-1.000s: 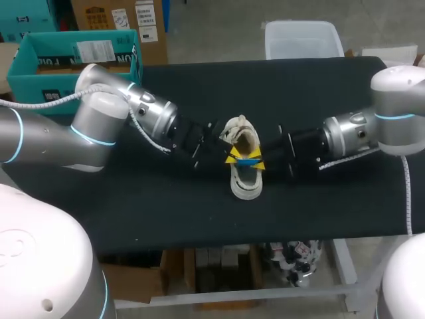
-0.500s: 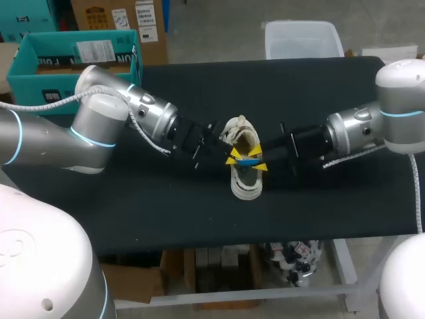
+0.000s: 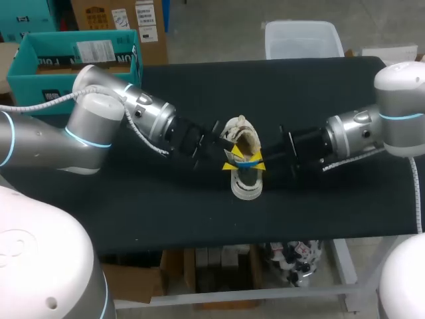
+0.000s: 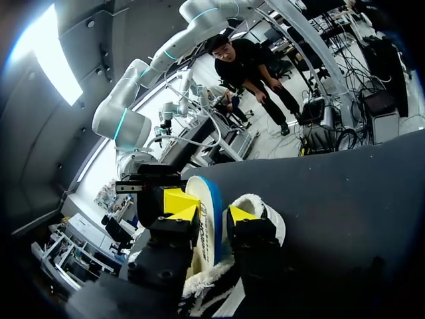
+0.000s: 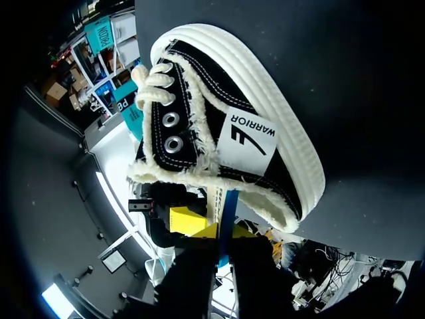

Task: Open the shoe tongue, take the insole out of the shoe, put the insole back into the shoe, and pack the shoe into the shoebox

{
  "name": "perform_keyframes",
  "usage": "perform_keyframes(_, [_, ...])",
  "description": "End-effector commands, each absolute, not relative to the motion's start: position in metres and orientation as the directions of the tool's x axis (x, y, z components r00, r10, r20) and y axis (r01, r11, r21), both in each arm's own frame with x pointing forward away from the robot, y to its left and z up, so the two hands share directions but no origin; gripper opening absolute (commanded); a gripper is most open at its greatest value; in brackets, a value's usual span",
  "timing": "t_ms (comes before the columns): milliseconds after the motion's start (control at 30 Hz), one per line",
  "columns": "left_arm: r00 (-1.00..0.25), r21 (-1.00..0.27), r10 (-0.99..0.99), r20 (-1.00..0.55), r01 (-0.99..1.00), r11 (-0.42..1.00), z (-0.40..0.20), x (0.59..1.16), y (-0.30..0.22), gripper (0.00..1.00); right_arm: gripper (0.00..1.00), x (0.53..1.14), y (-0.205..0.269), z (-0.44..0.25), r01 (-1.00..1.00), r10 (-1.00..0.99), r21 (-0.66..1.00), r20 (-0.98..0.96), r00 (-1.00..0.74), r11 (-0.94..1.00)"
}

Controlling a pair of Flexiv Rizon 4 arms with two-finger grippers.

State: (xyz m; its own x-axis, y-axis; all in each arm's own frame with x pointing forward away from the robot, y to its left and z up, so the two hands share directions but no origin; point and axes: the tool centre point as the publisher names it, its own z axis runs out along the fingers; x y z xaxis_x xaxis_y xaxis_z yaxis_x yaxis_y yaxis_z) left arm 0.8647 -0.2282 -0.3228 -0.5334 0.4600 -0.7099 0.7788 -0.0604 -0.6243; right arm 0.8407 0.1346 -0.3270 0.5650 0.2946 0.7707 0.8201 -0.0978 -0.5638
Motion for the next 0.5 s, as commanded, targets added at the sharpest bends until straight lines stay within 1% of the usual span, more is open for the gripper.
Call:
perform_keyframes(33, [-0.534,-0.622,0.469,-0.704,0.782,-0.044,-0.327,0.866,-0.235,0.0,0.0,0.841,0.134,-0.329,0.818,0.297,-0.567,0.769,0.567,-0.095])
perform_keyframes(500, [-0.582,-0.648,0.474,-0.661,0.761,0.031,-0.347,0.895,-0.239,0.0,0.0,0.864,0.137,-0.35,0.799,0.306,-0.597,0.749,0.587,-0.074])
